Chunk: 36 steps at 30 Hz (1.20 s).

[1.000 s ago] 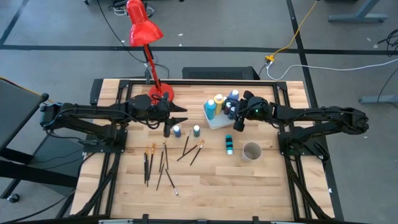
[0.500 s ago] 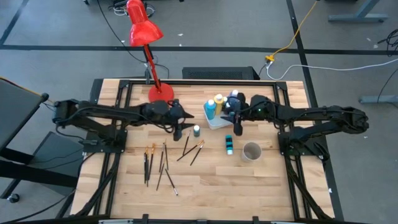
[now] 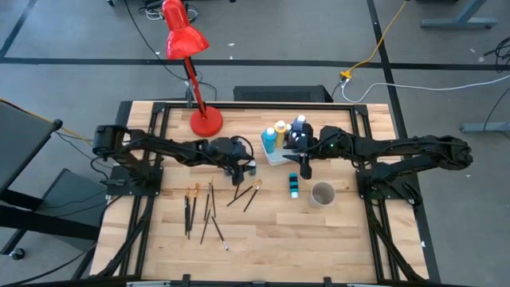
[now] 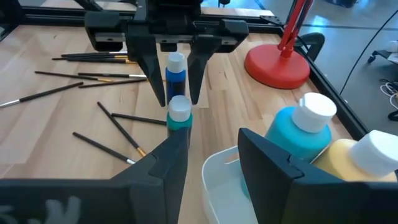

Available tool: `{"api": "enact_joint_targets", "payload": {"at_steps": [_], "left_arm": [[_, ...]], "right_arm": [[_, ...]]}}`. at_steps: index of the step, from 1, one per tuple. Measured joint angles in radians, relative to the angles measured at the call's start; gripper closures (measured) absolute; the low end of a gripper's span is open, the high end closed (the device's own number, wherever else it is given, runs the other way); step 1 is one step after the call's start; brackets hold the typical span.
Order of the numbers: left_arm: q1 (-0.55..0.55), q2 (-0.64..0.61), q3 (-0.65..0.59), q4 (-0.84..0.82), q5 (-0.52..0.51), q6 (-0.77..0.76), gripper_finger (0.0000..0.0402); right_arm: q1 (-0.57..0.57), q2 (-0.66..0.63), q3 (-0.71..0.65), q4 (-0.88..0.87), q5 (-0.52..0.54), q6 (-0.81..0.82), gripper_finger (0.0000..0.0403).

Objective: Pick & Place Paint Supplies
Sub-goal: Put the blue matte acrylic craft paint into the white bin

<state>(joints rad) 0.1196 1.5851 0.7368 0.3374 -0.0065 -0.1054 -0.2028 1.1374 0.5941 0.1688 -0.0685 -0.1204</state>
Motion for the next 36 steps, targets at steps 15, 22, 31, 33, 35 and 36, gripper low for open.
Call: {"api": "enact_joint_targets", "payload": {"at_steps": [15, 22, 31, 33, 35, 36], "left_arm": [[-0.009, 0.006, 0.0, -0.024, -0.066, -0.035, 0.0223], [-0.01, 0.006, 0.0, -0.057, -0.113, -0.031, 0.0223], [-0.01, 0.006, 0.0, -0.057, -0.065, -0.045, 0.0223], [-0.01, 0.006, 0.0, -0.059, -0.057, -0.066, 0.0223], [-0.01, 0.006, 0.0, -0.065, -0.057, -0.078, 0.0223], [-0.01, 0.015, 0.0, -0.061, -0.057, -0.079, 0.0223]], "right_arm": [[0.0, 0.0, 0.0, -0.078, 0.0, -0.019, 0.026], [0.0, 0.0, 0.0, -0.079, 0.0, -0.019, 0.026], [0.0, 0.0, 0.0, -0.079, 0.0, -0.019, 0.026], [0.0, 0.0, 0.0, -0.079, 0.0, -0.019, 0.026], [0.0, 0.0, 0.0, -0.079, 0.0, -0.019, 0.026], [0.0, 0.0, 0.0, -0.079, 0.0, -0.019, 0.026]]}}
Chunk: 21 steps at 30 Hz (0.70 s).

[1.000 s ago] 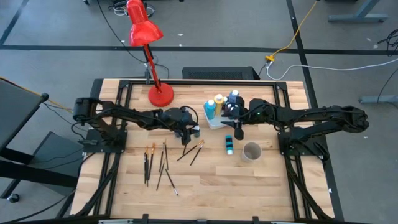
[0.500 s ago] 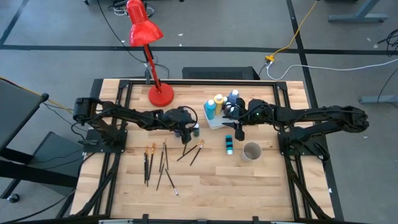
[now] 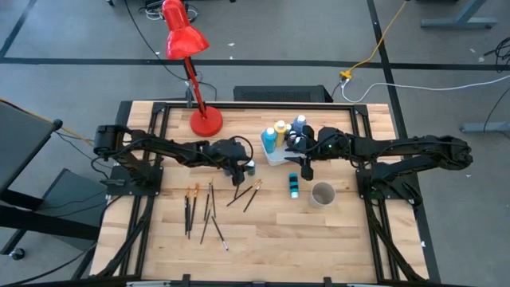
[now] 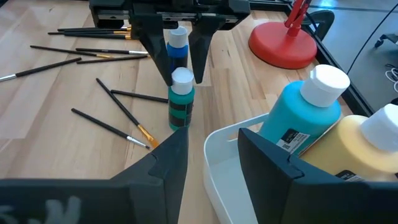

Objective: Pick & Place Paint Supplies
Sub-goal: Put the blue matte acrylic craft paint into the white bin

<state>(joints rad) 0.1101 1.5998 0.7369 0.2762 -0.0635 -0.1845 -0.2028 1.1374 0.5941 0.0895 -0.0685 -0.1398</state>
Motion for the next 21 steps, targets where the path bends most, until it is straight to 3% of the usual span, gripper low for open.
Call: {"api": "enact_joint_targets", "payload": {"at_steps": [14, 21], "left_arm": [[0.0, 0.057, 0.0, 0.079, -0.003, 0.009, 0.0226], [0.0, 0.058, 0.0, 0.105, -0.028, -0.002, 0.028]], "right_arm": [[0.0, 0.0, 0.0, -0.002, 0.0, 0.0, 0.026], [0.0, 0.0, 0.0, -0.002, 0.0, 0.0, 0.026]]}}
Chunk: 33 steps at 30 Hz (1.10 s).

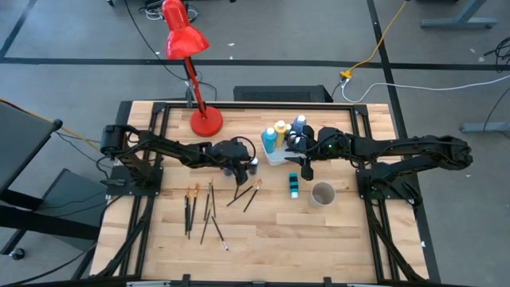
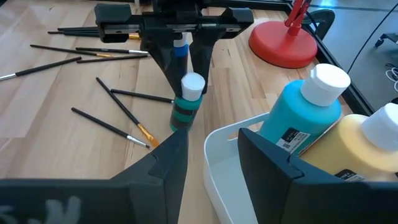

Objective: Pick & Place Paint Supplies
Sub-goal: Put the blue matte acrylic craft paint into the white bin

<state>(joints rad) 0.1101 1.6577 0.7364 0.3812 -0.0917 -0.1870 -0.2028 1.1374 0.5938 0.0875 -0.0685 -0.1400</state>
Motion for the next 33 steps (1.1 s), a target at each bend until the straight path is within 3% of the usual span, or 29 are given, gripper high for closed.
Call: {"api": "enact_joint_targets", "payload": {"at_steps": [4, 9, 16, 21, 28, 33], "left_arm": [[0.002, 0.0, 0.013, 0.091, -0.001, -0.017, 0.028], [0.003, 0.0, 0.116, 0.106, -0.002, -0.004, 0.0278], [0.003, 0.0, 0.245, 0.099, -0.061, 0.067, 0.0278], [0.011, 0.032, 0.26, 0.095, -0.145, 0.087, 0.0276], [0.019, 0.17, 0.262, 0.097, -0.213, 0.055, 0.0279], [0.021, 0.179, 0.261, 0.029, -0.243, 0.008, 0.0273]], "right_arm": [[0.0, 0.0, 0.0, 0.0, 0.0, 0.0, 0.026], [0.0, 0.0, 0.0, 0.0, 0.009, 0.001, 0.026], [0.0, 0.0, 0.0, -0.017, 0.145, 0.049, 0.026], [0.0, 0.0, 0.0, -0.046, 0.24, 0.032, 0.026], [0.0, 0.0, 0.0, -0.051, 0.245, 0.02, 0.026], [0.0, 0.0, 0.0, -0.072, 0.245, 0.02, 0.026]]}}
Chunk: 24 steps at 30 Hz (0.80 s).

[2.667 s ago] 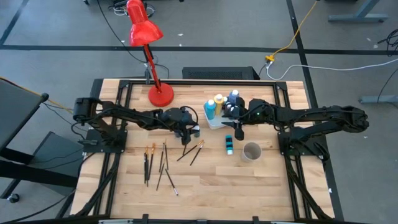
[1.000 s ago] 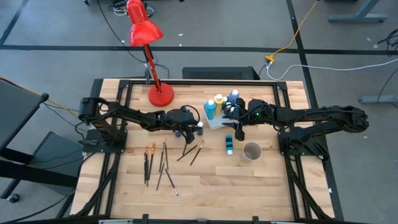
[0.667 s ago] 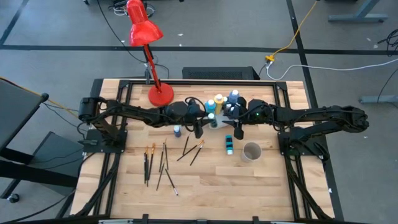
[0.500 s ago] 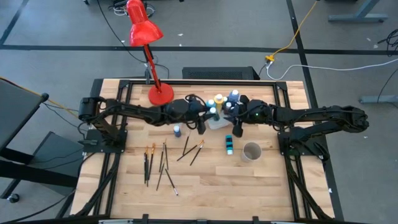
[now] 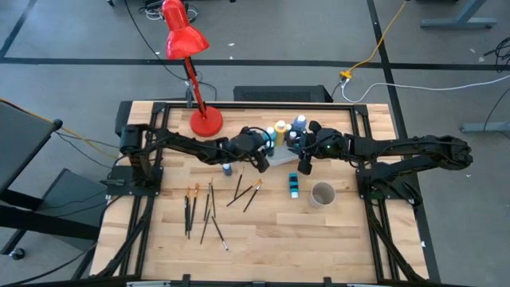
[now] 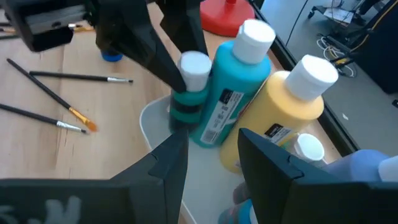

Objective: Pick & Place Paint Supplies
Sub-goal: Put the blue matte acrylic craft paint into the white bin

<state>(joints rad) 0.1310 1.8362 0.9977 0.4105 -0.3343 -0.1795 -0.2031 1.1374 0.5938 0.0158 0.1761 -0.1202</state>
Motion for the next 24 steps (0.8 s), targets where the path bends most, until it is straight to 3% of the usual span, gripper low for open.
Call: {"api": "enact_joint_targets", "payload": {"at_steps": [8, 14, 18, 24], "left_arm": [[0.01, 0.0, 0.0, -0.02, 0.02, -0.009, 0.027], [0.01, 0.096, 0.015, 0.059, 0.058, -0.023, 0.027], [0.009, 0.111, 0.026, 0.054, 0.004, -0.016, 0.0273], [0.01, 0.098, 0.027, 0.046, 0.014, 0.038, 0.0263]], "right_arm": [[0.0, 0.0, 0.0, -0.008, -0.002, 0.021, 0.0259], [0.0, 0.0, 0.0, 0.006, -0.009, 0.029, 0.0259], [0.0, 0.0, 0.0, -0.005, -0.01, 0.034, 0.026], [0.0, 0.0, 0.0, -0.026, -0.01, 0.033, 0.0259]]}}
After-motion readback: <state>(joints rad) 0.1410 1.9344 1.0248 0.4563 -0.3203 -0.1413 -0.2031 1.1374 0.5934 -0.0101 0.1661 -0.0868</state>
